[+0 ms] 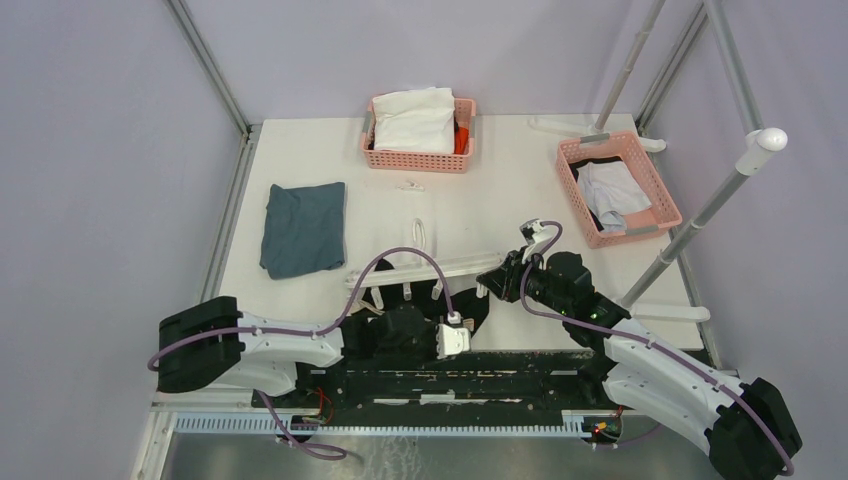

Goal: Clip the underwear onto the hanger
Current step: Clamp the underwear onto the hanger.

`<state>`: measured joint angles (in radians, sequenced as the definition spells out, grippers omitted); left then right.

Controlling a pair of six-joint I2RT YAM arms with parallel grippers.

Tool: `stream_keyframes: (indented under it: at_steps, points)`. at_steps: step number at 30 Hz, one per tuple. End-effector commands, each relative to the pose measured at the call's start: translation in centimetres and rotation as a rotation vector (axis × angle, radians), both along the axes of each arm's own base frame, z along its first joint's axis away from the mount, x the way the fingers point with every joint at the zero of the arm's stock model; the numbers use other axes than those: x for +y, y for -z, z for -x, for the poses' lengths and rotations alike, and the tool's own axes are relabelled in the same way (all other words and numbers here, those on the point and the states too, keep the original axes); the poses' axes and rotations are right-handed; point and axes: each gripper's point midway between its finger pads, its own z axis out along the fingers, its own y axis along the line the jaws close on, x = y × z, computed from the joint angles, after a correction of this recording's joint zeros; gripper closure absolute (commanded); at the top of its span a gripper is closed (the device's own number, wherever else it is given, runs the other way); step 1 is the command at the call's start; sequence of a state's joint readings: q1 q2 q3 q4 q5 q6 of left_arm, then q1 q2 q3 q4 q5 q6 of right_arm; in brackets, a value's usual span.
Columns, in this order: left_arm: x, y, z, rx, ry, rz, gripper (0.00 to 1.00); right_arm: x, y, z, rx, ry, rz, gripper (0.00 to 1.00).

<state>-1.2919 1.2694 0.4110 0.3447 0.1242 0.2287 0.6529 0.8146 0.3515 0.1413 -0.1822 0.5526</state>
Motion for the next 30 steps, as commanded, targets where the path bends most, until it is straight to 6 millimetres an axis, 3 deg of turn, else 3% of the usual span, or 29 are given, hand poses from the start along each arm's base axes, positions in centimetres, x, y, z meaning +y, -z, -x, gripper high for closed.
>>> stream_keyframes:
  at_steps: [1,5,9,18,30]
  points:
    - [-1.2,-3.4,0.2,-0.038,0.043,0.09,0.63,0.8,-3.0,-0.6,-0.075,-0.011,-0.066,0.89]
    - [-1.1,-5.6,-1.4,-0.116,-0.027,0.172,0.6,0.7,-3.0,-0.5,-0.075,-0.013,-0.064,0.89]
    - [-1.2,-7.3,-2.9,-0.169,-0.096,0.251,0.44,0.8,-3.0,-0.5,-0.074,-0.014,-0.065,0.89]
    - [-2.9,-4.2,-4.2,-0.111,-0.051,0.169,0.35,0.9,-3.2,-0.5,-0.075,-0.019,-0.067,0.89]
    - [-2.8,-4.0,-7.0,-0.109,-0.079,0.183,0.34,0.9,-3.1,-0.4,-0.072,-0.023,-0.063,0.89]
